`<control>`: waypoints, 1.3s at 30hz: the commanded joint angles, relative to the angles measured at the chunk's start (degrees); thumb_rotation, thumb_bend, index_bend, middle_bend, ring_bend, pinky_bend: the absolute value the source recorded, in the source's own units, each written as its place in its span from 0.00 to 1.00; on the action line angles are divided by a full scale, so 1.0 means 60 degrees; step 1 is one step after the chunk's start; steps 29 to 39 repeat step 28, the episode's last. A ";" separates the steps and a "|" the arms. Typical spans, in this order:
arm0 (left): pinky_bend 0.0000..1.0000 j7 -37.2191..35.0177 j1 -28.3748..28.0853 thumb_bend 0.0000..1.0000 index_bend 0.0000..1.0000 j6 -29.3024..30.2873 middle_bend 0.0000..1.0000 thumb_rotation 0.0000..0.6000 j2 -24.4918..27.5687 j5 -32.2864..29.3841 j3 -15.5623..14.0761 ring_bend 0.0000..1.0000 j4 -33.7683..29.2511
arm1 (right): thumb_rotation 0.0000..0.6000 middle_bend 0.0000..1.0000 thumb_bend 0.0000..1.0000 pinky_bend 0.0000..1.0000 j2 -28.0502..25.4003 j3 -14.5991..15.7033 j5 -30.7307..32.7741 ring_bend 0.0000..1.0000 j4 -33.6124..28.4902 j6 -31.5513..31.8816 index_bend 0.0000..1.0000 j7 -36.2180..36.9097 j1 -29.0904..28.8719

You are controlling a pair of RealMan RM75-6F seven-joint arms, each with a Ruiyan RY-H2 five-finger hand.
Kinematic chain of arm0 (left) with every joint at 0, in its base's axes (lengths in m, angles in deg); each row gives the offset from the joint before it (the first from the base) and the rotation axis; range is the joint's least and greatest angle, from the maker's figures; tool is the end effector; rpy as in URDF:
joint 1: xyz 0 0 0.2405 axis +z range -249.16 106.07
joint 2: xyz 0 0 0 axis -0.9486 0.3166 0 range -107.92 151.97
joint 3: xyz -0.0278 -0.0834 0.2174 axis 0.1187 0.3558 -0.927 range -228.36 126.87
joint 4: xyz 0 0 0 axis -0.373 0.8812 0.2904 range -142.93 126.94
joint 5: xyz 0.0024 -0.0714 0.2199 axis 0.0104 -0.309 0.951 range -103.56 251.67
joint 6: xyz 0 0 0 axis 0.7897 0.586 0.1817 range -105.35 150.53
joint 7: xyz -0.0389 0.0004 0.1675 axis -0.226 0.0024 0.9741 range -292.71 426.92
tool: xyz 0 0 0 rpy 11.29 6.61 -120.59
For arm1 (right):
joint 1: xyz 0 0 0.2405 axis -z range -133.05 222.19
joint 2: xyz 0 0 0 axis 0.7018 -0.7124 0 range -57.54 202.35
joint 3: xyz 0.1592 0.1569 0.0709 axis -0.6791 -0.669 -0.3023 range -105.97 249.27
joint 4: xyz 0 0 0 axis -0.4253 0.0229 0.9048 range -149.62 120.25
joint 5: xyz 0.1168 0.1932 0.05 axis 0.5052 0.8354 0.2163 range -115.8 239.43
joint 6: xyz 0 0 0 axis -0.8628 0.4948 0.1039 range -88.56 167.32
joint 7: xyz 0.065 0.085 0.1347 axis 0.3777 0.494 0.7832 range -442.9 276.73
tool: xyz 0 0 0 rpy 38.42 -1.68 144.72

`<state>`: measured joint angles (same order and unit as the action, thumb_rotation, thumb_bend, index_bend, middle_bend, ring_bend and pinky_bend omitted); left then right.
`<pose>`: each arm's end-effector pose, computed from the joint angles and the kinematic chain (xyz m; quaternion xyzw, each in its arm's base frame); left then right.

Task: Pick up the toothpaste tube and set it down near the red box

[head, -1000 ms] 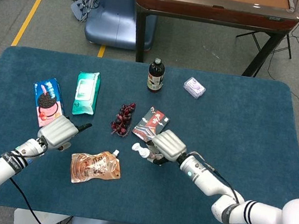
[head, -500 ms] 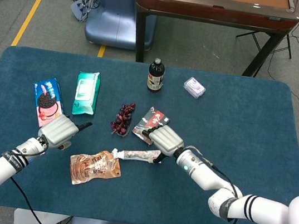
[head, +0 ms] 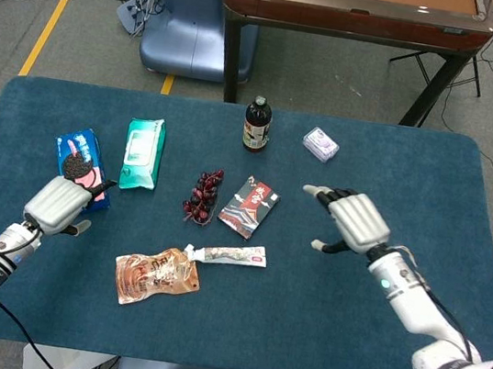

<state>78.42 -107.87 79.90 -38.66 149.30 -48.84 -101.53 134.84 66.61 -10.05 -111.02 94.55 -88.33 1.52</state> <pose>-0.2139 0.3443 0.0838 -0.7713 -0.2996 -0.2897 0.4811 -0.1534 -0.3662 0.0694 0.7584 -0.3368 0.3630 0.4239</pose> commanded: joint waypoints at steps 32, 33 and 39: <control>0.33 -0.1468 0.4010 0.26 0.16 0.4837 0.38 1.00 -0.0914 0.0583 -0.0215 0.39 0.0853 | 1.00 0.37 0.10 0.30 0.0106 0.1238 -0.1807 0.30 0.0773 0.5368 0.29 0.0822 0.5279; 0.33 -0.1468 0.4010 0.26 0.16 0.4837 0.38 1.00 -0.0914 0.0583 -0.0215 0.39 0.0853 | 1.00 0.37 0.10 0.30 0.0106 0.1238 -0.1807 0.30 0.0773 0.5368 0.29 0.0822 0.5279; 0.33 -0.1468 0.4010 0.26 0.16 0.4837 0.38 1.00 -0.0914 0.0583 -0.0215 0.39 0.0853 | 1.00 0.37 0.10 0.30 0.0106 0.1238 -0.1807 0.30 0.0773 0.5368 0.29 0.0822 0.5279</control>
